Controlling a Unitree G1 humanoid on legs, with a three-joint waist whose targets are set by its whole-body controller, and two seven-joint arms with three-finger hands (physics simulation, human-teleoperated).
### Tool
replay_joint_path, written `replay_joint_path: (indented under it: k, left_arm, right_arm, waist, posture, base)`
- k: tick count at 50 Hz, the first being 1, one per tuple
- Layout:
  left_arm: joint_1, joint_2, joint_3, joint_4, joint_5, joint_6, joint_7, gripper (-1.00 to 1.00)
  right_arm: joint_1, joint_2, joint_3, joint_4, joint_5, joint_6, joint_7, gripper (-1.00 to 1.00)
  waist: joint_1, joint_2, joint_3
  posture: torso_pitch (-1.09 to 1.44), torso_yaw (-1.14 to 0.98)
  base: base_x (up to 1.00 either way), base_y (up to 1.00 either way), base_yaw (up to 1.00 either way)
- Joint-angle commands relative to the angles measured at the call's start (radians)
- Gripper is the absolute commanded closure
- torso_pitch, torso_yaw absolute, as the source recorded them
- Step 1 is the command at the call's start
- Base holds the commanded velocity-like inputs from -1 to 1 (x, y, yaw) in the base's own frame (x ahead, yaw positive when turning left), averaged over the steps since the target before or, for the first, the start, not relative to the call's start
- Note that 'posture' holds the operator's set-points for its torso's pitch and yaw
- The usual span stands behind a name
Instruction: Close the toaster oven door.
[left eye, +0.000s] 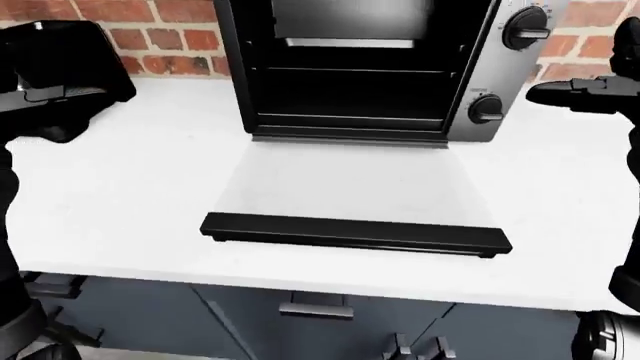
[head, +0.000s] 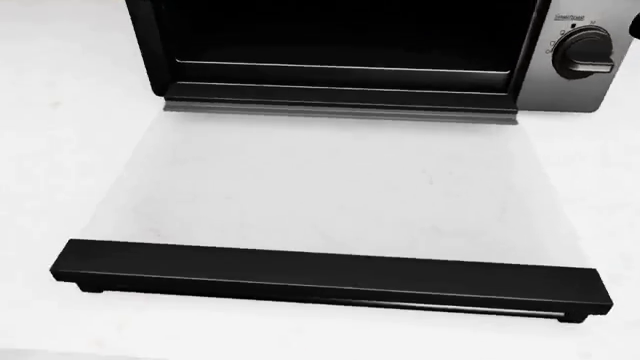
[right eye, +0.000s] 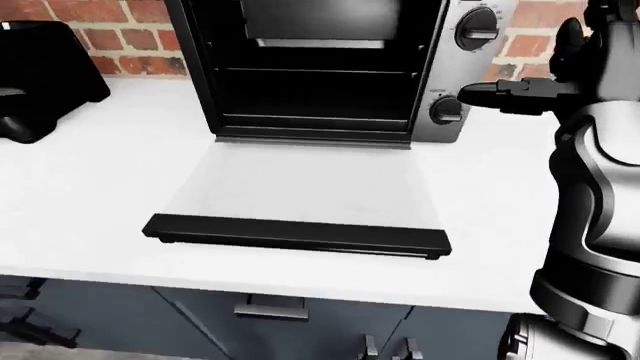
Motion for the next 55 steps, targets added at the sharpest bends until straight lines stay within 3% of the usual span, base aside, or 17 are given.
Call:
replay_joint_path:
  k: [1,2,3,4,6,8,9,10,15,17,19,27,35,55]
  left_arm:
    - [-0.027,0.023,0.018,-0.025,0.002,-0.029,0.000,-1.00]
    - [-0.026,0.023,0.018,-0.025,0.002,-0.029,0.000,-1.00]
    - [-0.027,0.022,0.018,-0.025,0.002,-0.028,0.000,-1.00]
    - [-0.026,0.022,0.018,-0.025,0.002,-0.029,0.000,-1.00]
    - [-0.026,0.023,0.019,-0.023,0.002,-0.029,0.001,-1.00]
    - [-0.026,0.023,0.019,-0.021,0.003,-0.031,0.000,-1.00]
    - [-0.025,0.023,0.019,-0.021,0.003,-0.032,0.000,-1.00]
    - [-0.025,0.023,0.019,-0.021,0.004,-0.033,0.000,-1.00]
    - [-0.032,0.026,0.021,-0.012,0.003,-0.039,0.007,-1.00]
    - [-0.031,0.027,0.018,-0.008,0.010,-0.051,0.010,-1.00]
    - [-0.035,0.023,0.022,-0.009,0.000,-0.056,0.010,-1.00]
    - [-0.030,0.036,0.020,-0.003,0.003,-0.069,0.004,-1.00]
    - [-0.025,0.040,0.029,0.003,-0.019,-0.071,0.010,-1.00]
    - [-0.033,0.048,0.024,0.020,-0.028,-0.063,0.023,-1.00]
  right_arm:
    - [-0.037,-0.019,-0.008,-0.039,0.002,-0.029,-0.007,-1.00]
    - [-0.046,-0.014,-0.015,-0.038,0.013,0.005,-0.028,-1.00]
    - [-0.047,-0.016,-0.009,-0.029,0.013,0.009,-0.031,-1.00]
    - [-0.047,-0.017,-0.007,-0.028,0.010,0.036,-0.049,-1.00]
    - [-0.049,-0.014,-0.017,-0.019,0.040,0.042,-0.049,-1.00]
    - [-0.056,-0.018,-0.018,-0.009,0.054,0.054,-0.061,-1.00]
    - [-0.065,-0.016,-0.018,0.001,0.060,0.059,-0.074,-1.00]
    - [-0.067,-0.018,-0.018,-0.001,0.071,0.064,-0.077,-1.00]
    - [-0.070,-0.030,-0.015,0.003,0.083,0.046,-0.098,-1.00]
    - [-0.083,-0.020,-0.043,0.008,0.133,0.098,-0.131,-1.00]
    - [-0.079,-0.036,-0.029,0.006,0.129,0.068,-0.138,-1.00]
    - [-0.038,-0.062,0.007,0.002,0.039,-0.010,-0.090,-1.00]
    - [-0.018,-0.049,0.003,0.002,-0.060,-0.061,-0.028,-1.00]
    - [0.125,-0.026,-0.061,-0.066,-0.176,-0.132,0.096,-1.00]
  waist:
    - [0.005,0.000,-0.026]
    - [0.004,0.010,-0.028]
    - [-0.027,0.024,-0.023]
    - [-0.011,0.015,-0.012]
    - [-0.031,0.044,-0.010]
    - [-0.042,0.095,-0.021]
    - [-0.052,0.101,-0.023]
    - [-0.042,0.086,-0.003]
    - [-0.040,0.060,-0.014]
    - [-0.038,0.059,-0.018]
    - [-0.037,0.057,-0.020]
    - [-0.035,0.051,-0.026]
    - [-0.036,0.050,-0.027]
    - [-0.041,0.046,-0.025]
  posture:
    - [0.00,0.00]
    - [0.00,0.00]
    - [0.00,0.00]
    - [0.00,0.00]
    - [0.00,0.00]
    - [0.00,0.00]
    - [0.00,0.00]
    - [0.00,0.00]
    - [0.00,0.00]
    - [0.00,0.00]
    - [0.00,0.00]
    - [0.00,0.00]
    - [0.00,0.00]
    - [0.00,0.00]
  base:
    - [0.00,0.00,1.00]
    - [0.00,0.00,1.00]
    - [0.00,0.17,0.00]
    - [0.00,0.00,0.00]
    - [0.00,0.00,0.00]
    - [0.00,0.00,0.00]
    - [0.00,0.00,0.00]
    - [0.00,0.00,0.00]
    - [0.00,0.00,0.00]
    - [0.00,0.00,0.00]
    - [0.00,0.00,0.00]
    - [0.00,0.00,0.00]
    - [0.00,0.00,0.00]
    - [0.00,0.00,0.00]
